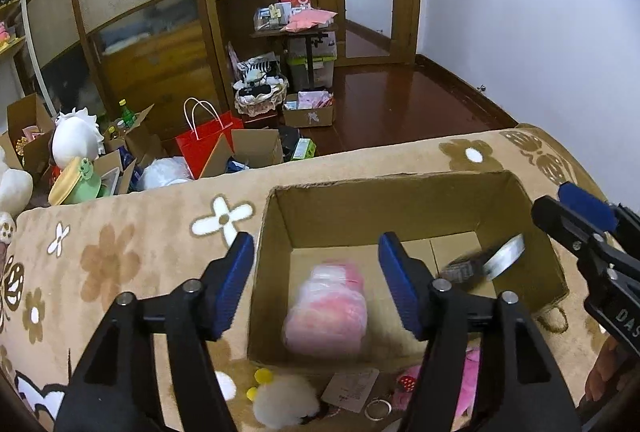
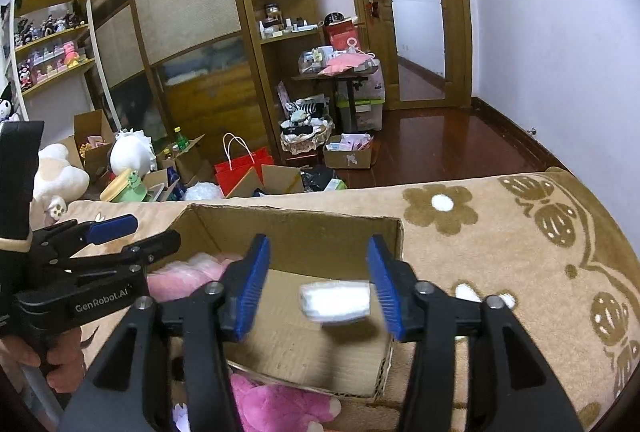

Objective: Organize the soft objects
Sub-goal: 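Move the left tool to the green tissue pack while the right tool reaches the white pig plush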

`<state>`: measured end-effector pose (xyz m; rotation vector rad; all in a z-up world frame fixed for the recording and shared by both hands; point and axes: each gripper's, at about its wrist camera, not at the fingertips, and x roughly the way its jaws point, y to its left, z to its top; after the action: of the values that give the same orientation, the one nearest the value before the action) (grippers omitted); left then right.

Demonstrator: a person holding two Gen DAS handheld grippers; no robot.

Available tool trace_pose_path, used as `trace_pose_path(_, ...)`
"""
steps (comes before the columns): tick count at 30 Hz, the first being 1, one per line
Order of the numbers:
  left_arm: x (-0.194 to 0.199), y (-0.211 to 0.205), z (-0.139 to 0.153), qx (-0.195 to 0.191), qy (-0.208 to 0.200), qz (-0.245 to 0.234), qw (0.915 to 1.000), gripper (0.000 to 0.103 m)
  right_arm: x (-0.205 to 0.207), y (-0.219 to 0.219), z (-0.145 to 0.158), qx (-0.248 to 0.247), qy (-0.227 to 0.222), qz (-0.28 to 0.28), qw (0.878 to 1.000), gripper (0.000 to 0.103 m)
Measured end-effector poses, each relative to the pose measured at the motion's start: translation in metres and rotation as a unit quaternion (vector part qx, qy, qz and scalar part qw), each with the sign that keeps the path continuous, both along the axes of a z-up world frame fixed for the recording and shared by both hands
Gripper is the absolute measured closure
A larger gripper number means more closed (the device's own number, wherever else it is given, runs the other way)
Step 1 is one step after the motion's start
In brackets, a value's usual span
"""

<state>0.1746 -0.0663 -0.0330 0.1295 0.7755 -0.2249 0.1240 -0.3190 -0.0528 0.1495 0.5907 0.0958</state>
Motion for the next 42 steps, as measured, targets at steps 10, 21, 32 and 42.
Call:
trace_pose_path(10, -0.013, 0.011, 0.008, 0.029, 0.014, 0.01, 0.9994, 0.027, -0.013, -0.001, 0.013, 0.019, -0.003, -0.012, 1.0, 0.013)
trace_pose_path(21, -0.057, 0.044, 0.044, 0.019, -0.019, 0.058, 0.998, 0.002, -0.049, 0.009, 0.03, 0.003, 0.0, 0.006, 1.0, 0.0)
trace_pose_path(32, -0.088, 0.059, 0.039, 0.007, 0.032, 0.09, 0.9954, 0.002, -0.072, 0.01, 0.03, 0.009, 0.032, 0.017, 0.999, 0.0)
trace_pose_path(42, -0.1, 0.064, 0.008, 0.01, 0.088, 0.109, 0.9901, 0.002, -0.078, 0.007, -0.004, 0.032, 0.102, 0.017, 0.994, 0.0)
